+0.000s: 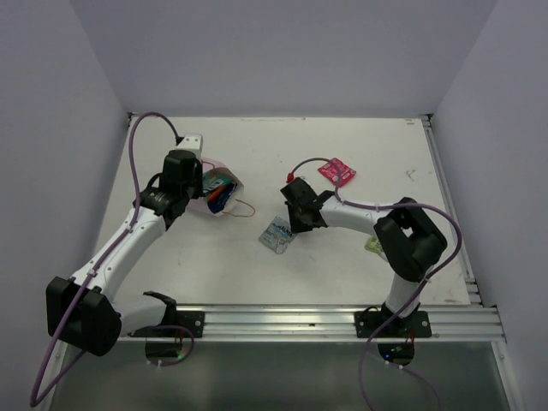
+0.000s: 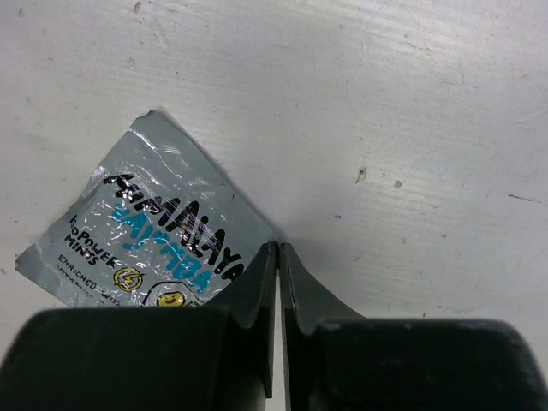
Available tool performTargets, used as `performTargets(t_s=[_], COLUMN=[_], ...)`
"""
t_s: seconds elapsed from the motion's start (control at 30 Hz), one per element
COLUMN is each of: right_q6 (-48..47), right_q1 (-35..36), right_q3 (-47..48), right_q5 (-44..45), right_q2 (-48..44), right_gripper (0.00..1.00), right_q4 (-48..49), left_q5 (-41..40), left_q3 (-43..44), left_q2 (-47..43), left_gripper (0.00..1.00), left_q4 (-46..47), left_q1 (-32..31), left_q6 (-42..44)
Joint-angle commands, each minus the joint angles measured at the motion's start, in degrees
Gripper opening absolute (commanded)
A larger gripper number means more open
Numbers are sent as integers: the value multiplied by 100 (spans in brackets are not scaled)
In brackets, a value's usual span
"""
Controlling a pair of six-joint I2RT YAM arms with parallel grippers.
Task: Place the snacks into the paper bag
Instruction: Pick up the snack from the center of the board.
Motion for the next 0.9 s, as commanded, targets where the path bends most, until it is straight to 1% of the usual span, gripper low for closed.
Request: performTargets(t_s=[0.0,0.1,0.23,0.27,0.4,0.7,0.87], right_q6=[-29,41,225,322,524,999,1210], right_q1=[21,13,13,13,21,21,21], right_q3=[-460,-531,-522,-513,-399,-215,-74], right_q5=[-68,-252,-393,-428,-569,-666,-631], right_q2=[672,374,-259,-539,-1191,-2429,-2914], right_gripper=[0,0,0,0,0,0,0], right_q4=[-259,-197,-214,-214,-250,-416,-496], left_q5=[-29,-30,-3,-3,-47,-100,-65], left_q3=[24,33,59,68,304,507,604], left_q2=[-180,-189,-198,-198,-84,-5,83], left_gripper=[0,0,0,0,0,0,0], left_q4=[301,310,292,283,47,-191,-297], left_q1=[57,57,57,57,57,57,48], left_q6=[8,8,-9,-27,-106,-299,-396])
